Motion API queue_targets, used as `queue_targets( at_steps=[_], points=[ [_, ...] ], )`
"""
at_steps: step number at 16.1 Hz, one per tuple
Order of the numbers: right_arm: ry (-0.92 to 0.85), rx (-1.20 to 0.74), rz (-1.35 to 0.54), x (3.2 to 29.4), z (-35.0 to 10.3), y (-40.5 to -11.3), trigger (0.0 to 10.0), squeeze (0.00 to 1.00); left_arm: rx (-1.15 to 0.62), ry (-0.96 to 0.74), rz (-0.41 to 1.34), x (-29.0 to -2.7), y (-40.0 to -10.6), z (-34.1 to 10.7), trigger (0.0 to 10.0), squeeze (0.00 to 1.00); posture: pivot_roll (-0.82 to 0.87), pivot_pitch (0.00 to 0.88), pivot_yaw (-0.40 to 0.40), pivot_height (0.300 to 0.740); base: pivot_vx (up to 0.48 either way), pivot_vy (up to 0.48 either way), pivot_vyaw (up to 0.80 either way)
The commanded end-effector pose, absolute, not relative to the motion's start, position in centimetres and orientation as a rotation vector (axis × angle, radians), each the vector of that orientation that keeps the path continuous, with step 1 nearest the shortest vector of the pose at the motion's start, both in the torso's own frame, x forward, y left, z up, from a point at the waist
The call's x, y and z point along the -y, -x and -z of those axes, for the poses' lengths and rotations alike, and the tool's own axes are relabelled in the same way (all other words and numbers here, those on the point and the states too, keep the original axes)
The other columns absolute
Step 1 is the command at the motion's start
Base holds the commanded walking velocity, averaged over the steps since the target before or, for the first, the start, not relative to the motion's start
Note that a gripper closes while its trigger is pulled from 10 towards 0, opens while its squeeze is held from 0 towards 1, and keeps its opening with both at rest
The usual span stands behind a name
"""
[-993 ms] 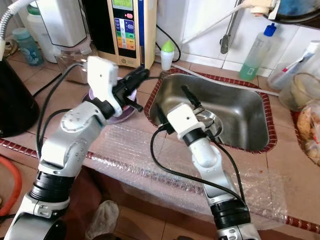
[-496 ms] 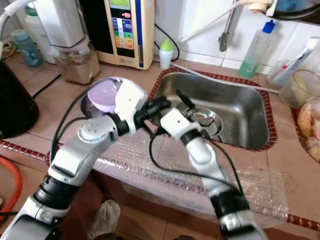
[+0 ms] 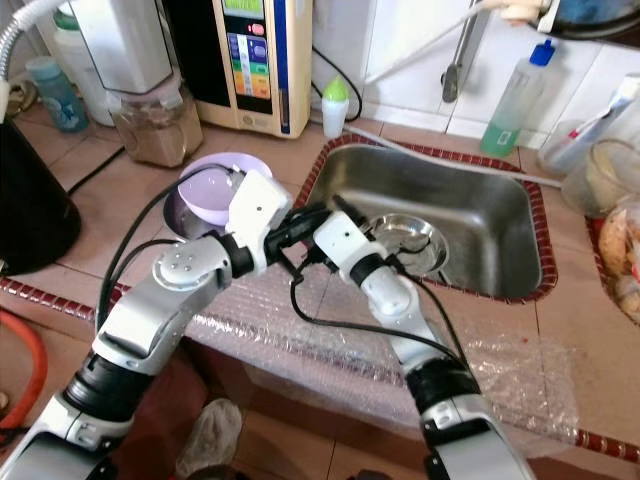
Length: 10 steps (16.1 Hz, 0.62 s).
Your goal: Kitchen organization
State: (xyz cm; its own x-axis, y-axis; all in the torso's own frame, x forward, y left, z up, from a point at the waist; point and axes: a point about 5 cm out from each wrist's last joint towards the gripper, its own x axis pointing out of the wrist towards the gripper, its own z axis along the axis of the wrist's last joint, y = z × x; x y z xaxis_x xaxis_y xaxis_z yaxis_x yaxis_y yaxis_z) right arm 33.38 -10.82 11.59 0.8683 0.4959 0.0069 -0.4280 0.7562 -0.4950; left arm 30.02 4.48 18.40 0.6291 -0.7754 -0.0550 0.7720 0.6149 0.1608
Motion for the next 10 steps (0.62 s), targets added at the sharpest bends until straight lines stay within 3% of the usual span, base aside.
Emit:
queue_targets(
  at_steps=[1,10],
  points=[
    [0.463,0.105,-0.492,11.38,-11.68,-33.85,0.0,0.00,0.042,-0.186,0.878,-4.60,-30.04,-18.66,0.0,0.00,0.01,0.000,-0.005,0.740,0.000,0.000,0.00],
    [0.330,0.098,-0.472,12.04,-11.88,-34.54,0.0,0.00,0.039,-0.209,0.855,-4.95,-30.34,-18.04,0.0,0.00,0.00,0.000,0.003,0.740,0.000,0.000,0.00]
  ],
)
